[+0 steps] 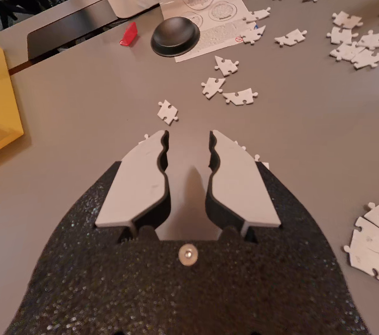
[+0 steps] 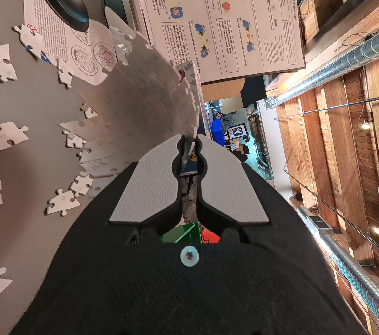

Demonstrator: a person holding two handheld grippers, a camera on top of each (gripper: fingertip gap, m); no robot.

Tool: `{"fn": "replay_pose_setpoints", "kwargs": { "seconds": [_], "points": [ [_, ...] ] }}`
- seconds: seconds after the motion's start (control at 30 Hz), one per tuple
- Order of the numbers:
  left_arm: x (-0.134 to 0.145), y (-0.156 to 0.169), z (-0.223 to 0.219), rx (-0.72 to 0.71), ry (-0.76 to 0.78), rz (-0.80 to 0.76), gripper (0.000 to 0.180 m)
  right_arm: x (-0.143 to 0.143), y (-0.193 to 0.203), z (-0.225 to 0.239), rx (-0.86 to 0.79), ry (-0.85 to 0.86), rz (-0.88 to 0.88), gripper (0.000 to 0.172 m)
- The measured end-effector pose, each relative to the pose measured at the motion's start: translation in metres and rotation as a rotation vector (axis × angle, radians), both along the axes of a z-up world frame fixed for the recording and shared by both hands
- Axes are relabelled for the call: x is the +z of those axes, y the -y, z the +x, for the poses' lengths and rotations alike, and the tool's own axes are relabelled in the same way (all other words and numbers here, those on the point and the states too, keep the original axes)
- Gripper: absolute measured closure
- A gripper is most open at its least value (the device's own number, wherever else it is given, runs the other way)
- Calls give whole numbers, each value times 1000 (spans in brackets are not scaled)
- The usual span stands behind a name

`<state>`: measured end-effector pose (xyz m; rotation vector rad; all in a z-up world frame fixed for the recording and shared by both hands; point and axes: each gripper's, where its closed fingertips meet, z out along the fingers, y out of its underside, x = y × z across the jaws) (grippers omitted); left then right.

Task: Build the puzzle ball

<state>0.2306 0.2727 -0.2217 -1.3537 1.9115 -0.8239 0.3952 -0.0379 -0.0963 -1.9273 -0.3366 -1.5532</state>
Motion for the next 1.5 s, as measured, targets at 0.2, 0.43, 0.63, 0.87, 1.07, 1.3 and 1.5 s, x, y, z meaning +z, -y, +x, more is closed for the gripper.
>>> {"fn": "replay_pose_setpoints", "kwargs": {
  "seconds": [0.2, 0.43, 0.63, 0.87, 1.07, 1.3, 1.5],
  "points": [
    [-7, 12, 4, -47, -25, 75, 146, 3, 7, 2, -15, 1, 13, 163],
    [-6, 7, 3, -17, -19, 56, 148, 4, 10, 3, -22, 3, 15, 163],
    [-9, 3, 1, 0, -31, 58, 149, 6, 13, 3, -26, 7, 22, 163],
    [-9, 3, 1, -1, -33, 65, 149, 5, 12, 3, -24, 6, 19, 164],
    [-11, 5, 1, -7, -44, 67, 149, 6, 15, 4, -32, 6, 22, 163],
    [-10, 0, 1, 1, -45, 80, 150, 7, 17, 4, -37, 9, 23, 163],
    [-9, -8, -1, 30, -48, 74, 150, 7, 19, 5, -44, 10, 23, 164]
  ]
}}
